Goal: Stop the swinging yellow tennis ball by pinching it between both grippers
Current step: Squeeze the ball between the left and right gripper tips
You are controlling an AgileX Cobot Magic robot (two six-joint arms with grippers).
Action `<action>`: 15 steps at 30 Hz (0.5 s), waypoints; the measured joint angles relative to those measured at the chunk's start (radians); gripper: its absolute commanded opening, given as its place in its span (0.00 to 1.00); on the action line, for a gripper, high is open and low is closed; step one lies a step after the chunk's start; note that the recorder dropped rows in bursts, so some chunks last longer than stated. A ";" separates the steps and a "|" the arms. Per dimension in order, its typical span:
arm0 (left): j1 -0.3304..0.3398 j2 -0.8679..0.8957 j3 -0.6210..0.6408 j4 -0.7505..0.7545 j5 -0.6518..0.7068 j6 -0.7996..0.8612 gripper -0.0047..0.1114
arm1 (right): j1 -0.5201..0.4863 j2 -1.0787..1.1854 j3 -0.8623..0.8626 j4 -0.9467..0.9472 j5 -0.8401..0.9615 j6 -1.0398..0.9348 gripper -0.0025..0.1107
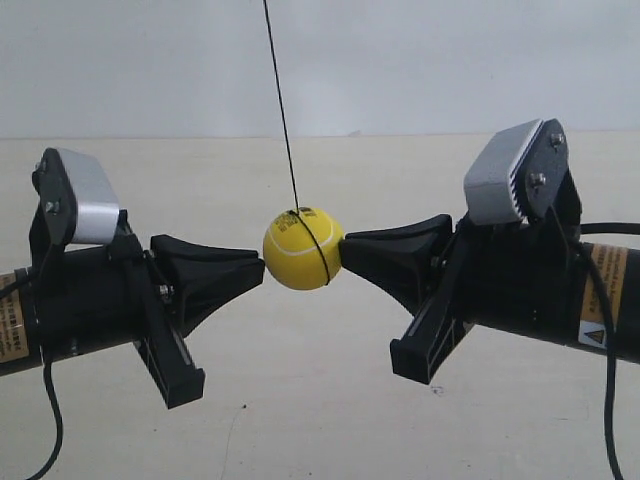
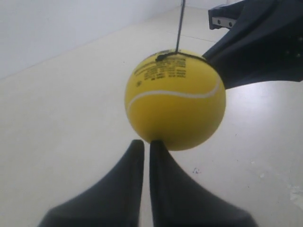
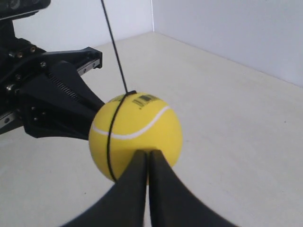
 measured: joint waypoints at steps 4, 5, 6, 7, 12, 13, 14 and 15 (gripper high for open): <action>0.000 0.000 0.000 0.000 -0.011 -0.009 0.08 | 0.000 0.000 0.000 0.002 -0.001 -0.001 0.02; 0.000 0.000 0.000 0.000 -0.014 -0.009 0.08 | 0.000 0.000 0.000 0.004 -0.001 -0.001 0.02; 0.000 0.000 0.000 0.000 -0.020 -0.009 0.08 | 0.000 0.000 0.000 0.004 -0.002 -0.001 0.02; 0.000 0.000 0.000 0.000 -0.024 -0.009 0.08 | 0.000 0.000 0.000 0.004 -0.002 -0.001 0.02; 0.000 0.000 0.000 0.001 -0.054 -0.009 0.08 | 0.000 0.000 0.000 0.002 -0.002 -0.001 0.02; 0.000 0.000 0.000 0.001 -0.055 -0.009 0.08 | 0.000 0.000 0.000 0.002 -0.002 -0.001 0.02; 0.000 0.000 0.000 0.001 -0.055 -0.009 0.08 | 0.000 0.000 0.000 0.002 -0.002 -0.001 0.02; 0.000 0.000 0.000 0.001 -0.055 -0.009 0.08 | 0.000 0.000 0.000 0.002 -0.002 -0.001 0.02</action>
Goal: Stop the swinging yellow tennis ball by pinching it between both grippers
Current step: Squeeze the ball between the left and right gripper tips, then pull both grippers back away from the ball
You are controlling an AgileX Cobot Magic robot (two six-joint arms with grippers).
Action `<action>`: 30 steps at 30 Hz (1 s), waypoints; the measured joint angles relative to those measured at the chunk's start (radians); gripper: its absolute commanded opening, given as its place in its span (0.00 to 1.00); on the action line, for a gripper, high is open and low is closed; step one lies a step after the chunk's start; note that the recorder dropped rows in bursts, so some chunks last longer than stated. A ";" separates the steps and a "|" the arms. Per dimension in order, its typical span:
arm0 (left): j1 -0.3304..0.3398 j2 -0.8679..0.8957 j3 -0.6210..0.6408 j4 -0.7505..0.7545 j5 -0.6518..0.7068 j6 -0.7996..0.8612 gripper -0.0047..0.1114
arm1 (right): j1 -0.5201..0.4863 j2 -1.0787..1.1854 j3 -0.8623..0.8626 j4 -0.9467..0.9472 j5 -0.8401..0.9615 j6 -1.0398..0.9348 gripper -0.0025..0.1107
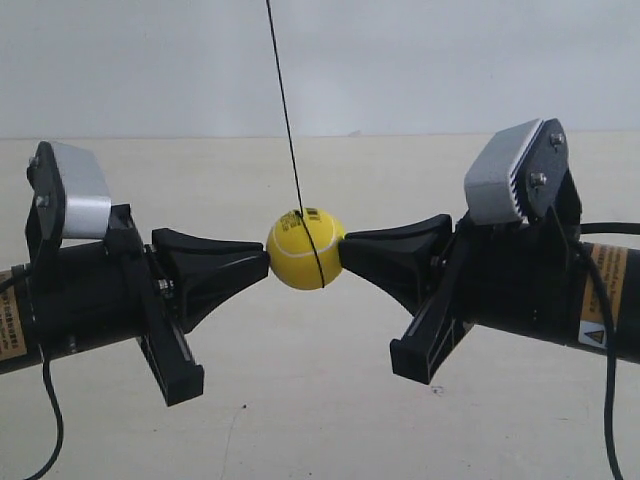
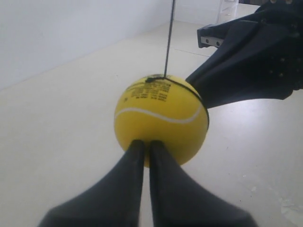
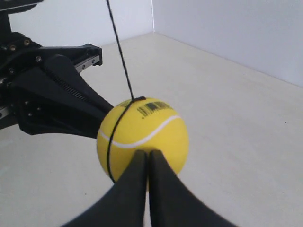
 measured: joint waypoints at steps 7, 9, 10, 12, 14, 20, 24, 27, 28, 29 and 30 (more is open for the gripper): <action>0.000 0.000 0.000 0.000 0.000 0.000 0.08 | 0.000 0.000 0.000 -0.004 0.000 0.002 0.02; 0.000 0.000 0.000 0.000 0.000 0.000 0.08 | 0.000 0.000 0.000 -0.006 0.000 0.002 0.02; 0.000 0.000 0.000 0.000 0.000 0.000 0.08 | 0.000 0.000 0.000 -0.008 0.000 0.002 0.02; 0.000 0.000 0.000 0.002 0.000 0.000 0.08 | 0.000 0.000 0.000 -0.012 0.000 0.004 0.02; 0.000 0.000 0.000 0.002 0.000 0.000 0.08 | 0.000 0.000 0.000 -0.012 0.000 0.006 0.02; 0.000 0.000 0.002 0.006 -0.002 0.000 0.08 | 0.000 0.000 0.000 -0.012 0.004 0.010 0.02; 0.000 0.000 0.002 0.010 -0.002 0.000 0.08 | 0.000 0.000 0.000 -0.018 0.026 0.010 0.02; 0.000 0.000 0.002 0.010 -0.002 0.000 0.08 | 0.000 0.000 0.000 -0.020 0.029 0.010 0.02; 0.000 0.000 0.002 0.010 -0.002 0.000 0.08 | 0.000 0.000 0.000 -0.020 0.032 0.010 0.02; 0.000 0.000 0.002 0.010 -0.002 0.000 0.08 | 0.000 0.000 0.000 -0.020 0.039 0.010 0.02; 0.000 0.000 0.002 0.010 -0.002 0.000 0.08 | 0.000 0.000 0.000 -0.015 0.049 0.010 0.02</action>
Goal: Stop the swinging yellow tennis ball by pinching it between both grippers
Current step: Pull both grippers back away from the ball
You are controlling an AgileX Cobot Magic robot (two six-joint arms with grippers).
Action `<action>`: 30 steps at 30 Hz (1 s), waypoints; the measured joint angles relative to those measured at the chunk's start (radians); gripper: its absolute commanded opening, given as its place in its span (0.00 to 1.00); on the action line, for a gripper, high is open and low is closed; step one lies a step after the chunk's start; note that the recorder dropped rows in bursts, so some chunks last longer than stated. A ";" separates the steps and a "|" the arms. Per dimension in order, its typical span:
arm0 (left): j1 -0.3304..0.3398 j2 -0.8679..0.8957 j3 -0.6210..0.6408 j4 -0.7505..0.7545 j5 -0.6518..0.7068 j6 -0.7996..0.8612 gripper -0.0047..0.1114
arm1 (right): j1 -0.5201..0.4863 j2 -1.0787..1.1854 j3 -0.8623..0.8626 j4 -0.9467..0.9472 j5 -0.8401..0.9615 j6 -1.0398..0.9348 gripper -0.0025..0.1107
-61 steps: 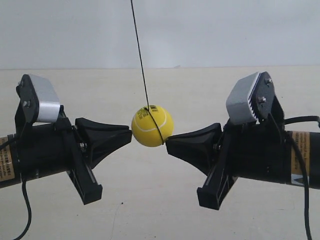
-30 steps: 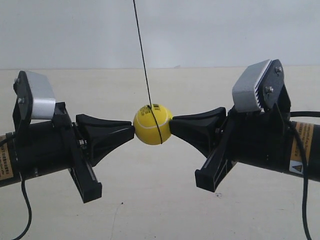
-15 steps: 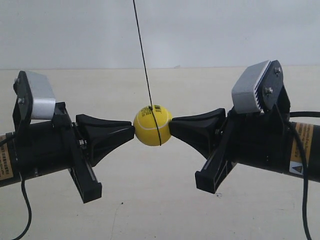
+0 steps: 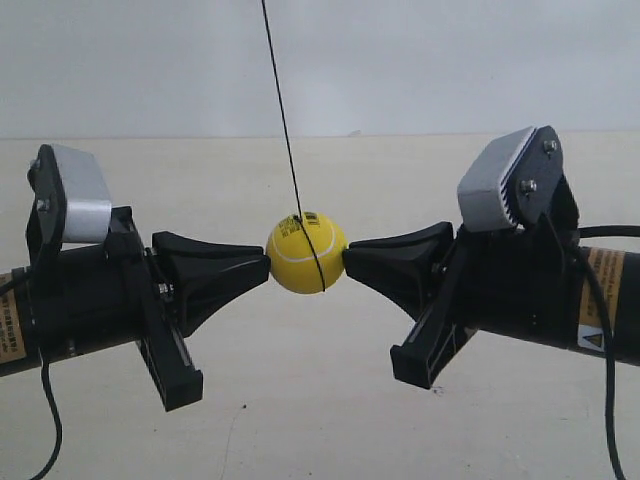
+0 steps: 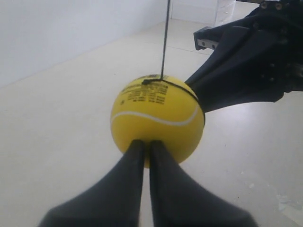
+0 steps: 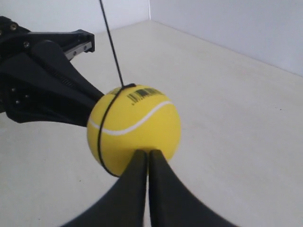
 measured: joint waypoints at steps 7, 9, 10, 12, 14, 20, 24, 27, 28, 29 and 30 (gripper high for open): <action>0.000 -0.034 0.000 0.000 0.031 0.000 0.08 | 0.000 -0.073 0.000 0.041 0.135 -0.015 0.02; 0.000 -0.075 0.002 0.000 0.072 0.000 0.08 | 0.000 -0.111 0.000 0.044 0.165 -0.015 0.02; 0.000 -0.100 0.002 0.000 0.094 0.000 0.08 | 0.000 -0.133 0.000 0.044 0.183 -0.015 0.02; 0.000 -0.156 0.002 0.000 0.160 -0.013 0.08 | 0.000 -0.174 0.000 0.044 0.213 -0.009 0.02; 0.000 -0.209 0.002 0.000 0.220 -0.026 0.08 | 0.000 -0.208 0.000 0.044 0.246 0.001 0.02; 0.000 -0.463 0.002 -0.049 0.505 -0.063 0.08 | 0.000 -0.291 0.000 0.047 0.309 0.047 0.02; 0.000 -0.552 0.012 -0.072 0.554 -0.102 0.08 | 0.000 -0.295 0.020 0.046 0.274 0.084 0.02; 0.000 -0.527 0.059 -0.072 0.539 -0.115 0.08 | 0.000 -0.295 0.060 -0.004 0.167 0.094 0.02; 0.000 -0.506 0.079 -0.063 0.498 -0.116 0.08 | 0.000 -0.290 0.062 -0.027 0.130 0.114 0.02; 0.000 -0.488 0.089 -0.051 0.464 -0.116 0.08 | 0.000 -0.283 0.062 -0.035 0.109 0.119 0.02; 0.000 -0.468 0.094 -0.043 0.425 -0.116 0.08 | 0.000 -0.269 0.062 -0.039 0.090 0.124 0.02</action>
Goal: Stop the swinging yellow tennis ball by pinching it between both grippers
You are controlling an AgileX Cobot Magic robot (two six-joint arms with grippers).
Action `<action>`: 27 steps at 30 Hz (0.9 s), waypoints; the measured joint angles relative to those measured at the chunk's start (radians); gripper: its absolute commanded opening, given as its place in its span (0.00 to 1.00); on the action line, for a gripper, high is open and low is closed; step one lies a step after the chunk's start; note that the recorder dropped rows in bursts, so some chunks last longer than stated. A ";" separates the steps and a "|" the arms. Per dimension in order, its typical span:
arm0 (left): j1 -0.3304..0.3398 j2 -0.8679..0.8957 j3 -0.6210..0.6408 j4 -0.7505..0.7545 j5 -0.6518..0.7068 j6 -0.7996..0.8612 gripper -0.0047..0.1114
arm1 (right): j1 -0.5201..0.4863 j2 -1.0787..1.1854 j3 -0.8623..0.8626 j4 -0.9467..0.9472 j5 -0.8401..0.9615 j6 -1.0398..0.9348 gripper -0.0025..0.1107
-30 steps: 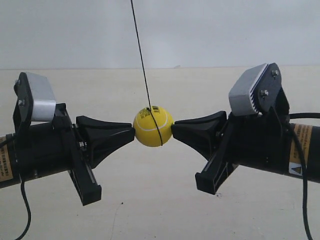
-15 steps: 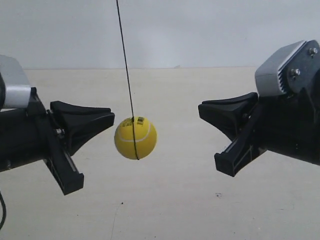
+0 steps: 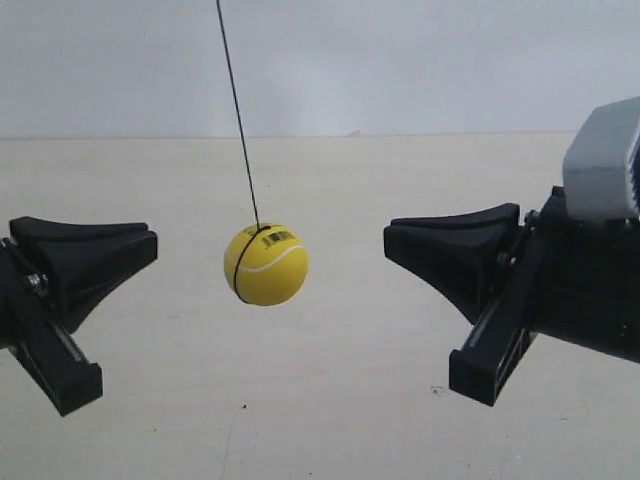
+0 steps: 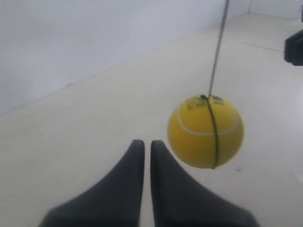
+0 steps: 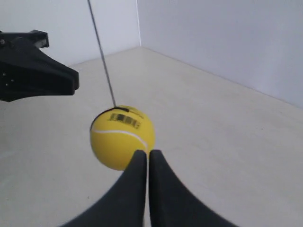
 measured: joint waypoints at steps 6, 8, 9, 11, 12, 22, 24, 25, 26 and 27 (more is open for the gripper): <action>0.000 0.164 0.005 0.007 -0.239 0.006 0.08 | 0.000 0.123 0.002 -0.007 -0.084 -0.042 0.02; 0.000 0.217 0.007 -0.001 -0.270 0.037 0.08 | 0.000 0.143 0.002 -0.007 -0.108 -0.057 0.02; 0.000 0.241 0.007 -0.008 -0.277 0.059 0.08 | 0.000 0.147 0.002 -0.007 -0.118 -0.067 0.02; 0.000 0.282 0.007 -0.043 -0.299 0.108 0.08 | 0.000 0.151 0.002 -0.007 -0.131 -0.081 0.02; 0.000 0.296 0.007 -0.060 -0.310 0.124 0.08 | 0.000 0.151 0.002 -0.002 -0.137 -0.087 0.02; 0.000 0.377 0.007 -0.100 -0.461 0.161 0.08 | 0.000 0.155 0.002 0.004 -0.159 -0.098 0.02; 0.000 0.377 0.007 -0.092 -0.463 0.161 0.08 | 0.000 0.155 0.002 0.004 -0.159 -0.098 0.02; 0.000 0.377 0.007 -0.087 -0.468 0.159 0.08 | 0.000 0.155 0.002 0.004 -0.159 -0.098 0.02; 0.000 0.377 0.007 -0.084 -0.468 0.159 0.08 | 0.000 0.155 0.002 0.004 -0.159 -0.098 0.02; 0.000 0.377 0.007 -0.081 -0.468 0.159 0.08 | 0.000 0.157 0.002 0.004 -0.163 -0.096 0.02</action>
